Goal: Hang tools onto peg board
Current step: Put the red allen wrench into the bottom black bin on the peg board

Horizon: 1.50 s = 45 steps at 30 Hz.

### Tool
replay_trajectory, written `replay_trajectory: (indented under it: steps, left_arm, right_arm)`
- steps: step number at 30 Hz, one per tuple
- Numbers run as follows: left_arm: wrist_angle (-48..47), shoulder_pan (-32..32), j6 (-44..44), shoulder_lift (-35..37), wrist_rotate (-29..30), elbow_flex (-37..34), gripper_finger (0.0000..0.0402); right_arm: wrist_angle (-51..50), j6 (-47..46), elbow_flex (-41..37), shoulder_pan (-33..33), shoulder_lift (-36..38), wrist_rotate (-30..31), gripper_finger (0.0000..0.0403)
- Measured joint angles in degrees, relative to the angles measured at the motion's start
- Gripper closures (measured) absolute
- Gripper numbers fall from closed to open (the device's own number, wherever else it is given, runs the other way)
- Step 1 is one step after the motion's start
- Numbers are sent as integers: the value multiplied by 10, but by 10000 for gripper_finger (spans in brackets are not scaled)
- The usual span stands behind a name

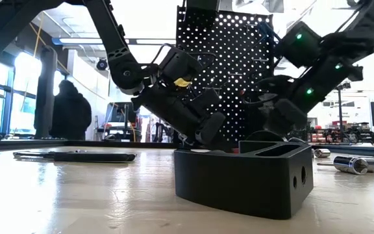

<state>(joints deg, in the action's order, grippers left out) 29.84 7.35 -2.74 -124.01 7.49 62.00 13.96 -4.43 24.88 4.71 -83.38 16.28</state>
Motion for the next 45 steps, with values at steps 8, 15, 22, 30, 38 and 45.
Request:
replay_trajectory:
  steps: [8, 15, 22, 30, 38, 45]
  left_arm:
    - [-1, 0, 0, 0, -6, 0, 279]
    - [-1, 0, 0, 0, -12, 0, 279]
    - [-1, 0, 4, 0, -14, 0, 279]
    - [-1, 0, 12, 0, -12, 0, 279]
    - [1, 2, 23, 0, -8, 0, 282]
    - [5, 2, 32, 0, -35, -1, 311]
  right_arm:
    - [62, 63, 0, 76, -27, -128, 307]
    - [95, 79, 1, 108, -58, -148, 259]
    - [125, 85, 3, 146, -116, -204, 237]
    - [152, 86, 3, 144, -145, -230, 283]
    - [168, 96, 3, 120, -147, -236, 361]
    - [174, 89, 3, 95, -147, -211, 361]
